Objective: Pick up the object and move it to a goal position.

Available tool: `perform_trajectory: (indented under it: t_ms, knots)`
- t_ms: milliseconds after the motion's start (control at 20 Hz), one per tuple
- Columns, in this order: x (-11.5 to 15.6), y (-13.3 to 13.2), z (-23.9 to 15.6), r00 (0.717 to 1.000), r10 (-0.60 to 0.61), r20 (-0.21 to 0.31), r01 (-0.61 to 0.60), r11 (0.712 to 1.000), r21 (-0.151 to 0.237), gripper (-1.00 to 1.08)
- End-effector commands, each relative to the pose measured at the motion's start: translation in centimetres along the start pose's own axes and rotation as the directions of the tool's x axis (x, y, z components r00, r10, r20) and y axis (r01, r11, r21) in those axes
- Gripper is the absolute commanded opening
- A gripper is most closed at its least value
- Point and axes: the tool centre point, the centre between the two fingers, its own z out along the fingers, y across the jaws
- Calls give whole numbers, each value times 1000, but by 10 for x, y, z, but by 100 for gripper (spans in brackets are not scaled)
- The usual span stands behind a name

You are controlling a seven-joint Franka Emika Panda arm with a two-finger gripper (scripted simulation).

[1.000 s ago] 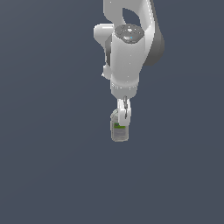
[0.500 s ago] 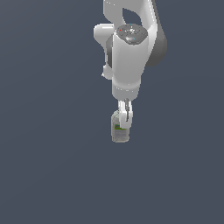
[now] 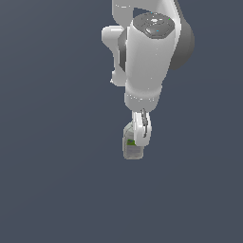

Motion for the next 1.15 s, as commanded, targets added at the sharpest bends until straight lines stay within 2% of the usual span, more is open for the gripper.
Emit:
perform_trajectory:
  t_ms: [0, 500, 1100]
  knots:
    - [-3, -13, -16, 1000, 0, 1, 0, 1000, 13, -100]
    - [-11, -45, -41, 1000, 0, 1, 0, 1000, 12, -100]
    - [-14, -58, -49, 1000, 0, 1, 0, 1000, 12, -100]
